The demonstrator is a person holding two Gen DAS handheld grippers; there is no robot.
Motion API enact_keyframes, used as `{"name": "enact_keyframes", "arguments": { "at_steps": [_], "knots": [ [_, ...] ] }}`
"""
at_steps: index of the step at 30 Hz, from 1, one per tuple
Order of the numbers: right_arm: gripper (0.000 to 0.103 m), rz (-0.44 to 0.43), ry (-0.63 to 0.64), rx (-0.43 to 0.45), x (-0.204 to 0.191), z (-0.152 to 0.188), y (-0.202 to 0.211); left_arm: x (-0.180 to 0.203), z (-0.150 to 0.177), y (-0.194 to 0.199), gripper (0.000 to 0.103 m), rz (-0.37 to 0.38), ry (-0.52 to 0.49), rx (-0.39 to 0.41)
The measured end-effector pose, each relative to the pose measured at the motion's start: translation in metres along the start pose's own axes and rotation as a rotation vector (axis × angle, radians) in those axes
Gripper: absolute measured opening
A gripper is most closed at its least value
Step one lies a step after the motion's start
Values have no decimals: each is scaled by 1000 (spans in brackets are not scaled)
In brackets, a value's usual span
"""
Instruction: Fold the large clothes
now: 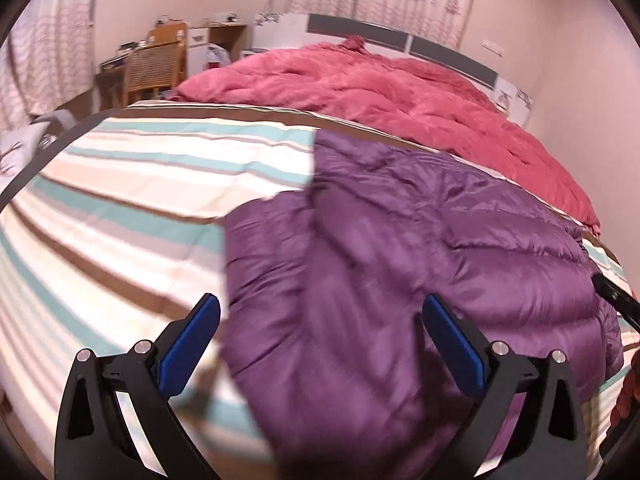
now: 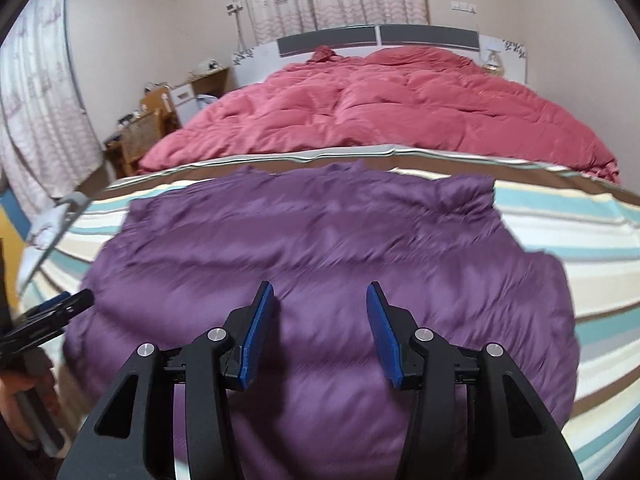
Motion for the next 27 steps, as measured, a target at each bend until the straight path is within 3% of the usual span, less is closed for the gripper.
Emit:
{"name": "enact_keyframes", "arguments": {
  "at_steps": [2, 4, 7, 11, 16, 22, 26, 27],
  "knots": [
    [30, -23, 17, 2, -11, 9, 9, -12, 8, 5, 98, 4, 41, -6],
    [24, -47, 34, -3, -21, 14, 13, -20, 19, 5, 86, 27, 92, -39],
    [23, -84, 58, -6, -38, 23, 22, -22, 31, 3, 79, 90, 156, -79],
    [23, -93, 84, -29, -49, 34, 20, -8, 46, -2, 78, 174, 183, -129],
    [23, -53, 103, -107, -48, 49, -9, 5, 49, -3, 83, 214, 160, -128],
    [23, -56, 100, -152, -43, 59, -31, 9, 41, -11, 84, 294, 243, -119],
    [23, -64, 93, -146, -41, 59, -29, 13, 38, -17, 71, 394, 353, -122],
    [23, -67, 84, -146, -41, 59, -28, 13, 38, -19, 63, 414, 380, -127]
  ]
}}
Point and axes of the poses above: each gripper's, at about its wrist camera, not at the fingertips, and y roughly against the way its jaws point, x to its right, z to its underside, the point moved 9 cm from there along -y, roughly the way its jaws point, and after that the axes turned 3 degrees about -y, right-handed, at the moved point
